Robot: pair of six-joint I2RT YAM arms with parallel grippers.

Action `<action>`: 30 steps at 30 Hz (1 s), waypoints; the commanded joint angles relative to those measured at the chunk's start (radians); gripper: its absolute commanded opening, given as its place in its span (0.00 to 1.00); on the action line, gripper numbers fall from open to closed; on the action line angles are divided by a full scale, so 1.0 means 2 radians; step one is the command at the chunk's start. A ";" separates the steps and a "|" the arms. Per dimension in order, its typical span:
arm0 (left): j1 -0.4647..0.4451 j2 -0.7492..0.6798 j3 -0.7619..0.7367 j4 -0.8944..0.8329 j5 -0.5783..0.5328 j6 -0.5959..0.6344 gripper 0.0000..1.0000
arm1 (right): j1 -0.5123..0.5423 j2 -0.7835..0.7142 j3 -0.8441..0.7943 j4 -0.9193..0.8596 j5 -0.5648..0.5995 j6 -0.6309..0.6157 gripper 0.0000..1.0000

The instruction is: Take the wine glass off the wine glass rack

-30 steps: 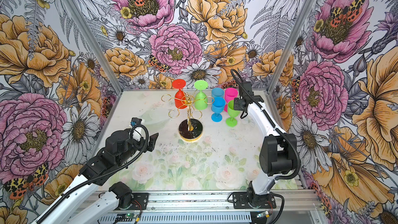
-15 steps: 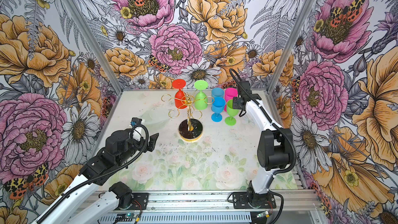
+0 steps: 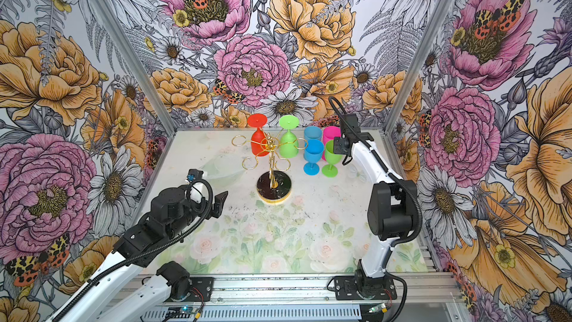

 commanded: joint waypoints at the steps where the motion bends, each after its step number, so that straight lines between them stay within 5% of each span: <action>1: 0.004 -0.004 0.003 0.010 0.003 -0.007 0.99 | -0.004 0.012 0.019 0.006 0.005 -0.007 0.00; 13: 0.004 0.000 0.003 0.011 0.004 -0.004 0.99 | -0.004 0.010 0.020 0.005 0.006 -0.007 0.02; 30: 0.006 0.006 0.002 0.014 0.012 -0.005 0.99 | -0.004 -0.069 0.012 -0.002 -0.028 -0.001 0.56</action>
